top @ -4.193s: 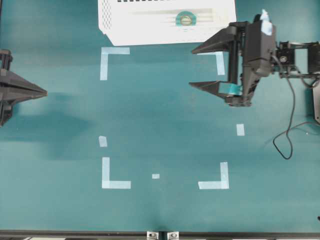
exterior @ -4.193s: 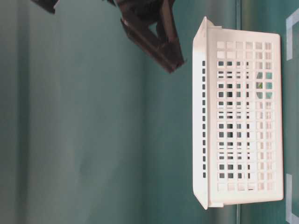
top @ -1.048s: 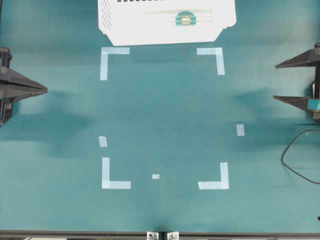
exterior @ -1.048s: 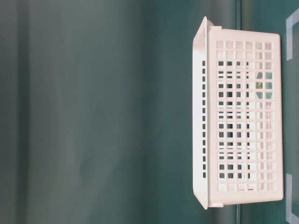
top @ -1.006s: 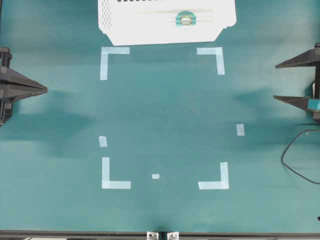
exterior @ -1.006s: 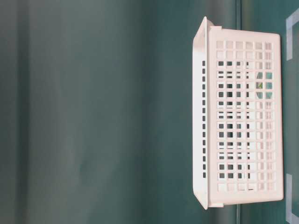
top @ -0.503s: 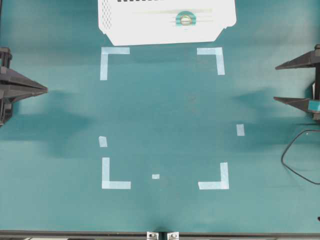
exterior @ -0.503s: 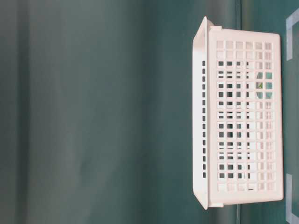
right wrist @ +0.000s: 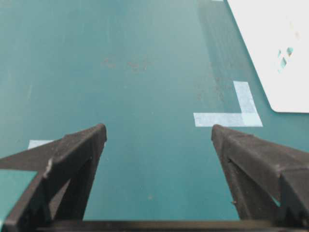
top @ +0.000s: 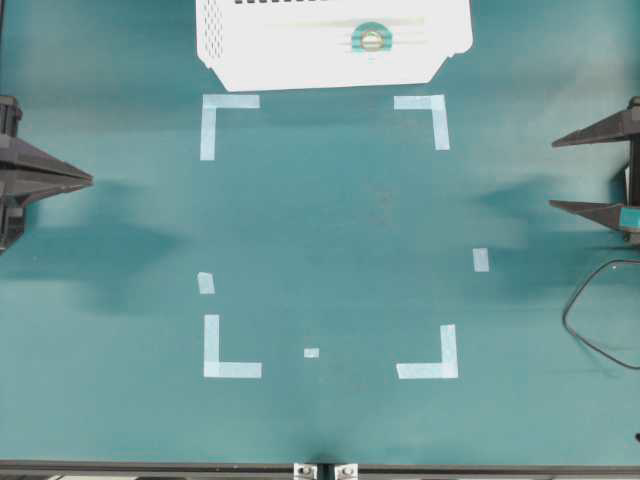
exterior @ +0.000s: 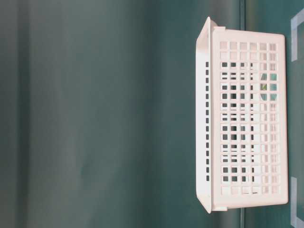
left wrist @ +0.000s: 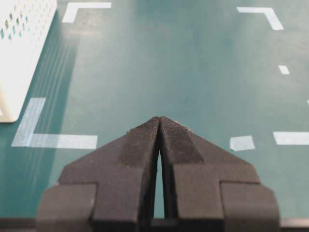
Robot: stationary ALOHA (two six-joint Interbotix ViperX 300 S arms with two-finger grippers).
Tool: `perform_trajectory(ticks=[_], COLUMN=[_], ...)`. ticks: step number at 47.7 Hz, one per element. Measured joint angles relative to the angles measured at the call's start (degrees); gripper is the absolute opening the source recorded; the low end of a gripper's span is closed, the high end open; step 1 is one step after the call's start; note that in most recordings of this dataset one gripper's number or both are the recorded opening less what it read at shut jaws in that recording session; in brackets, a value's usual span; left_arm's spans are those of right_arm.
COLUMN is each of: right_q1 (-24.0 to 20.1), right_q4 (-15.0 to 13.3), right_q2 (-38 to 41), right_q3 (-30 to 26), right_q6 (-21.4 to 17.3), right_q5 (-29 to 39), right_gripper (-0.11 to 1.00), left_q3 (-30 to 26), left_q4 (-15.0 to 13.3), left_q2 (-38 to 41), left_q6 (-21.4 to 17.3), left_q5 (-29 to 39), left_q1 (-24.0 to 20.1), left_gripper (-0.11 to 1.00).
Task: Put the tape in the middle into the white basket.
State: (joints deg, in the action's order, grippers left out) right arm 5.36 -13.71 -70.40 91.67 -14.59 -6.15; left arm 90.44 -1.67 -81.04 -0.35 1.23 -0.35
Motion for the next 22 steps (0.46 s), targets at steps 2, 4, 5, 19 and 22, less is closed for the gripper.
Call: perform_trajectory(ticks=[2,4,5,19,22], right_q1=[-0.09,0.0,0.0,0.0,-0.09], right_q4=[-0.18,-0.44,-0.62,-3.34,-3.43], right_q2=[0.0,0.0,0.0,-0.09,0.0], right_q3=[0.09,0.18,0.18,0.18,0.18], right_q6=[0.0,0.0,0.0,0.09,0.0], right_q5=[-0.09,-0.18,-0.26,-0.7,-0.7], right_gripper=[0.98,0.98,0.98,0.98,0.98], left_q3=[-0.09,0.0,0.0,0.0,0.0], left_q4=[0.09,0.0,0.09,0.0,0.0], left_q2=[0.0,-0.09,-0.09,-0.18,-0.18], left_q6=[0.0,0.0,0.09,0.0,0.0], left_q5=[0.0,0.0,0.0,0.0,0.09], left_q1=[-0.09,-0.09,-0.09,0.0,-0.09], left_gripper=[-0.11,-0.11,-0.11,-0.11,-0.11])
